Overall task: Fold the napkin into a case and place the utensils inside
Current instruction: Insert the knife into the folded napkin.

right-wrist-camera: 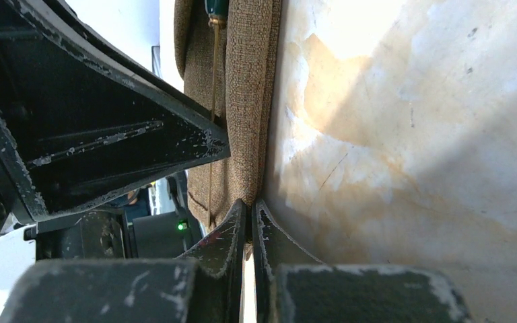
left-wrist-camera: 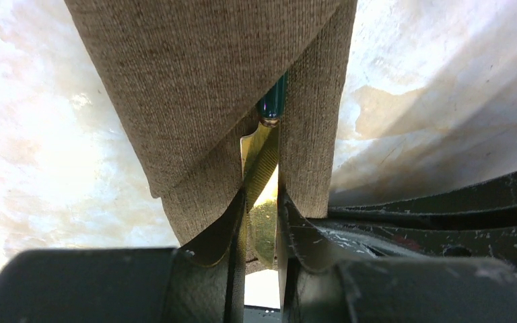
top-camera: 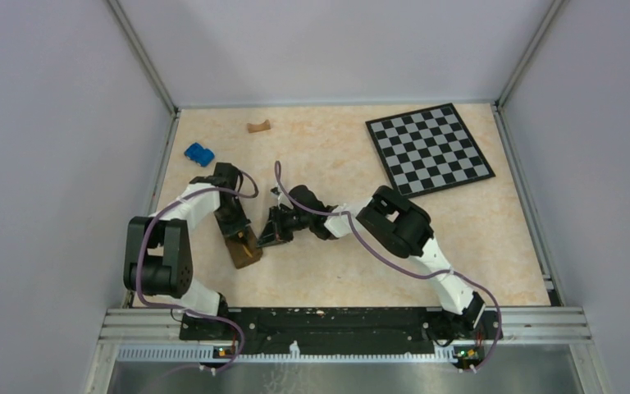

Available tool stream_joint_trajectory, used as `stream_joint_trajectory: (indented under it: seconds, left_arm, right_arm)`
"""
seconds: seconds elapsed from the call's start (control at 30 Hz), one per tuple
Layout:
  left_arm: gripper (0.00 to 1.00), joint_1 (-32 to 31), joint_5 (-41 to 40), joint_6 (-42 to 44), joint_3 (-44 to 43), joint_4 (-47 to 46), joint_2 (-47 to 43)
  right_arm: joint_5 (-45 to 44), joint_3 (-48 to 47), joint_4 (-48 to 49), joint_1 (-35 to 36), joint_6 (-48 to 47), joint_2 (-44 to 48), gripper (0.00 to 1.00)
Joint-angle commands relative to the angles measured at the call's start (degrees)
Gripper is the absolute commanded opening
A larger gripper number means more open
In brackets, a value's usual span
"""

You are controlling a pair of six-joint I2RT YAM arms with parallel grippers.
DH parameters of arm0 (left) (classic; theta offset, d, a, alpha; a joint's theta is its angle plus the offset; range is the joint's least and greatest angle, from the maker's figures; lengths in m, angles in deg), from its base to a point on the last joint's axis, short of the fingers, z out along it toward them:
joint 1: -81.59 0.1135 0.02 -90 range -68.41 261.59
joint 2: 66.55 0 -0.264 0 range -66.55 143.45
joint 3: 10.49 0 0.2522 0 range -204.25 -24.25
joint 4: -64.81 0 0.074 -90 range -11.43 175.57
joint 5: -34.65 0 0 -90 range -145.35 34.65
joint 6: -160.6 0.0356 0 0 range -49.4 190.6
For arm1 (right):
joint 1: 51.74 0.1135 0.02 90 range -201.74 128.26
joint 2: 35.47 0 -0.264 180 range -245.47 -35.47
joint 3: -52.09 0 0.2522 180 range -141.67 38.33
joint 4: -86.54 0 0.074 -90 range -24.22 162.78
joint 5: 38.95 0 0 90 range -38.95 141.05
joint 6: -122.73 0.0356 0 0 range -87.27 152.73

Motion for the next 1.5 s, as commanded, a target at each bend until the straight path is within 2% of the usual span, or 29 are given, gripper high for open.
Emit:
stream_joint_trajectory:
  seconds: [0.0,0.33,0.53,0.63,0.73,0.83,0.93,1.03,1.13,1.23,1.3,1.37,1.47]
  left_arm:
    - [0.0,0.5,-2.4,0.5,-3.2,-1.6,1.4]
    - [0.0,0.5,-1.0,-0.5,-4.9,-4.1,3.9]
    - [0.09,0.5,-0.5,-1.0,-4.8,-4.7,4.3]
    - [0.16,0.5,-0.5,-0.9,-4.8,-4.9,4.2]
    - [0.3,0.5,-0.5,-0.7,-5.1,-4.0,3.9]
    - [0.42,0.5,-0.5,-0.6,-4.7,-3.3,1.8]
    - [0.5,0.5,2.0,-0.3,-4.7,-2.0,-1.5]
    - [0.55,0.5,4.1,0.7,-5.4,0.5,-6.0]
    - [0.6,0.5,9.3,2.6,-5.5,1.7,-13.3]
    - [0.66,0.5,17.1,5.7,-5.5,-0.5,-20.7]
    - [0.72,0.5,23.4,8.2,-4.7,-4.3,-25.6]
    - [0.75,0.5,29.4,9.7,-2.4,-9.7,-29.2]
    - [0.77,0.5,36.7,10.0,1.6,-17.4,-32.3]
  right_arm:
    - [0.0,-0.1,1.3,0.8,-0.6,-0.6,0.0]
    - [0.1,0.2,1.9,0.9,-0.8,-0.6,0.0]
    - [0.1,0.0,1.7,0.9,-0.9,-0.6,0.0]
    - [0.2,-0.3,1.6,0.9,-1.0,-0.6,0.0]
    - [0.3,-0.8,0.8,0.8,-1.6,-0.3,0.0]
    - [0.0,-1.4,-0.5,0.7,-2.6,0.2,0.0]
    - [-0.1,-1.7,-1.1,0.6,-2.6,0.4,0.03]
    - [0.5,-1.4,-0.9,0.2,-2.9,1.1,0.11]
    - [1.1,1.3,-0.2,-0.7,-4.4,4.4,0.27]
    - [1.1,6.0,-2.3,-2.9,-9.7,11.8,0.43]
    - [1.1,9.8,-8.2,-4.7,-16.4,18.6,0.52]
    - [-0.7,13.3,-18.2,-6.8,-26.1,26.2,0.58]
    - [-14.1,15.0,-42.0,-8.8,-43.2,35.7,0.67]
